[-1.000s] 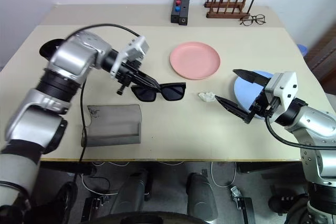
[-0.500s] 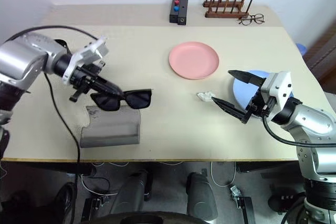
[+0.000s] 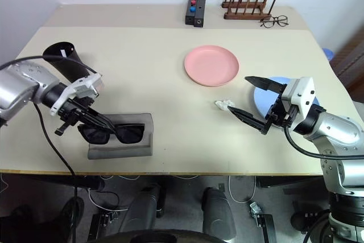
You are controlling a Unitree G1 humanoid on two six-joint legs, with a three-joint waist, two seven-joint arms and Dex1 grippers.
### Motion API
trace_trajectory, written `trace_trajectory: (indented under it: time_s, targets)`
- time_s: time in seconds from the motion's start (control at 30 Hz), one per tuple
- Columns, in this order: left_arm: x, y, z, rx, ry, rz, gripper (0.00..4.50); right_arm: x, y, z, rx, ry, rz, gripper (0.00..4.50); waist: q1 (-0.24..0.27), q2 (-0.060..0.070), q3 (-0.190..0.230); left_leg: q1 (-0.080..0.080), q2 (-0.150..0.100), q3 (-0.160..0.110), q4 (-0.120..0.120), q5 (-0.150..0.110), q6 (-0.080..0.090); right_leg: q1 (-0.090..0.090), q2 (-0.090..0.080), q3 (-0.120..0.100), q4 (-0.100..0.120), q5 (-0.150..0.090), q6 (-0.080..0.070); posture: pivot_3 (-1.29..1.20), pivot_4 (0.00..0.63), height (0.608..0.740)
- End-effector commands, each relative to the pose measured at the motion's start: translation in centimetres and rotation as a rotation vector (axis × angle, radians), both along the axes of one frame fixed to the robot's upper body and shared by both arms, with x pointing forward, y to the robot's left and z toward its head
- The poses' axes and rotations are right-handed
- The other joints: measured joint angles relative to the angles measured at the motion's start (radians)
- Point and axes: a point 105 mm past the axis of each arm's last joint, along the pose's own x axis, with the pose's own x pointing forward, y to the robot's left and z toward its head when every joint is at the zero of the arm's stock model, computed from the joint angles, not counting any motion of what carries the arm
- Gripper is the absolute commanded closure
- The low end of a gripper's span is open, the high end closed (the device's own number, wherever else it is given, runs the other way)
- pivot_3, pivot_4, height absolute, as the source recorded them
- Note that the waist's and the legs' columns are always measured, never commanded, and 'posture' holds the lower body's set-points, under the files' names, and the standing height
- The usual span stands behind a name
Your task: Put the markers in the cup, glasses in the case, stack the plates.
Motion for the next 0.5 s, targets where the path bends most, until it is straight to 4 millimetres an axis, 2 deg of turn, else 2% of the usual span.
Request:
trace_trajectory:
  time_s: [0.03,0.33,0.5]
  targets:
    - [-0.4,-0.1,-0.2,-0.028,0.003,-0.006,4.47,-0.3,0.1,0.8,0.006,-0.032,0.011,0.00,-0.002,0.000,0.000,0.000,0.000,0.000,0.000,0.000,0.000,0.000,0.000,0.000,-0.001,0.000,0.000,0.00,0.150,0.740]
    - [-0.2,0.1,-2.5,-0.059,0.001,0.017,4.47,-0.3,0.2,1.1,-0.003,-0.030,0.009,0.00,-0.003,0.000,0.000,0.001,0.000,0.001,-0.001,0.000,0.000,0.000,0.000,0.000,0.000,0.000,0.000,0.00,0.150,0.740]
    - [-0.2,-0.8,-2.7,-0.153,0.049,0.052,4.47,-0.3,0.1,1.2,-0.010,-0.029,0.008,0.00,-0.003,0.000,0.000,0.000,0.000,0.001,-0.001,0.000,0.000,0.000,0.000,0.000,0.000,0.000,-0.001,0.00,0.150,0.740]
